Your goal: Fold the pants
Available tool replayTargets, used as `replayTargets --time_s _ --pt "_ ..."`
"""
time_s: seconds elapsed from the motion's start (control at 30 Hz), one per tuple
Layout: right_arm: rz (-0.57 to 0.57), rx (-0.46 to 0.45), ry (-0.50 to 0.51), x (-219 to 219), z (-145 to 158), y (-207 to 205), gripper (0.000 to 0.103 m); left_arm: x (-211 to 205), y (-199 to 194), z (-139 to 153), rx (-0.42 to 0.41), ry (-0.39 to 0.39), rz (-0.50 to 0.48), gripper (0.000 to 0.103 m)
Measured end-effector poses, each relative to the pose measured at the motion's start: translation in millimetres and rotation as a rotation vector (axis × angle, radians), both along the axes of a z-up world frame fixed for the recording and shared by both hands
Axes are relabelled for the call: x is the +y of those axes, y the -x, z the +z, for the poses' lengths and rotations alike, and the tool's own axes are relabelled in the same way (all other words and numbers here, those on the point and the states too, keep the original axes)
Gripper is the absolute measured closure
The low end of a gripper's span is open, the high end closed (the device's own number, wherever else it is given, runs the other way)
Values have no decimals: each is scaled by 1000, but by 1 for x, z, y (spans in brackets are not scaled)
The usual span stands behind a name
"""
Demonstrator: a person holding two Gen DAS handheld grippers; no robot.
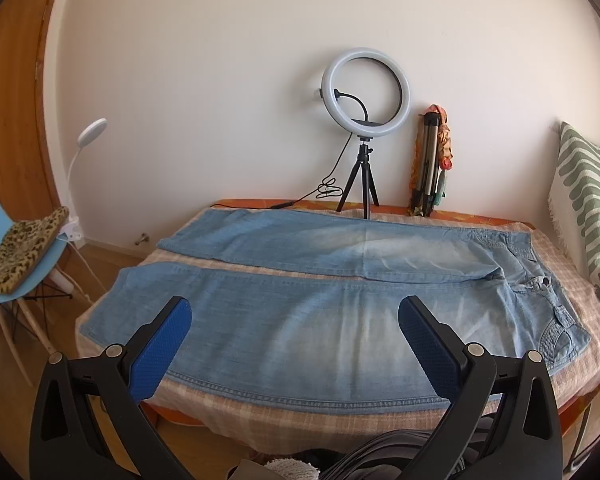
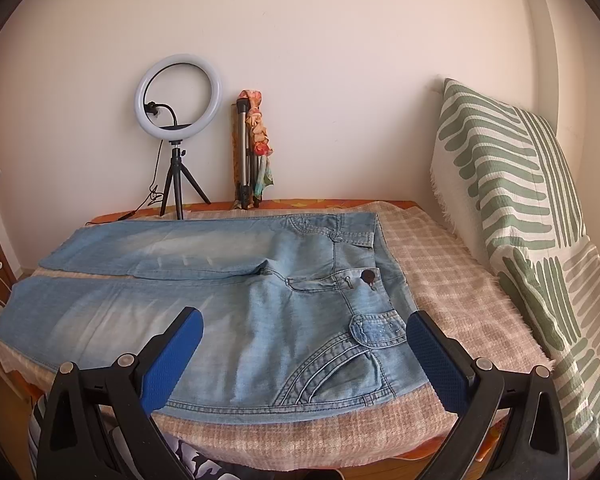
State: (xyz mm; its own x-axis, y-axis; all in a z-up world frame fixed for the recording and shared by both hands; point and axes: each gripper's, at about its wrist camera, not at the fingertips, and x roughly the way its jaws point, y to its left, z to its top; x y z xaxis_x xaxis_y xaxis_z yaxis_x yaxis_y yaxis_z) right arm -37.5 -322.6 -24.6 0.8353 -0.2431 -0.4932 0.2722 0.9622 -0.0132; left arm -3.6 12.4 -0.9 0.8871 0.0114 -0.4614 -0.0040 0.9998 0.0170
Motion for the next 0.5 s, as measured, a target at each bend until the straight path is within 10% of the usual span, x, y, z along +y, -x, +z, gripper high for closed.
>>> replayTargets --time_s 0.5 --pt "28 56 14 3 -2 -11 0 3 -11 -1 10 -42 23 0"
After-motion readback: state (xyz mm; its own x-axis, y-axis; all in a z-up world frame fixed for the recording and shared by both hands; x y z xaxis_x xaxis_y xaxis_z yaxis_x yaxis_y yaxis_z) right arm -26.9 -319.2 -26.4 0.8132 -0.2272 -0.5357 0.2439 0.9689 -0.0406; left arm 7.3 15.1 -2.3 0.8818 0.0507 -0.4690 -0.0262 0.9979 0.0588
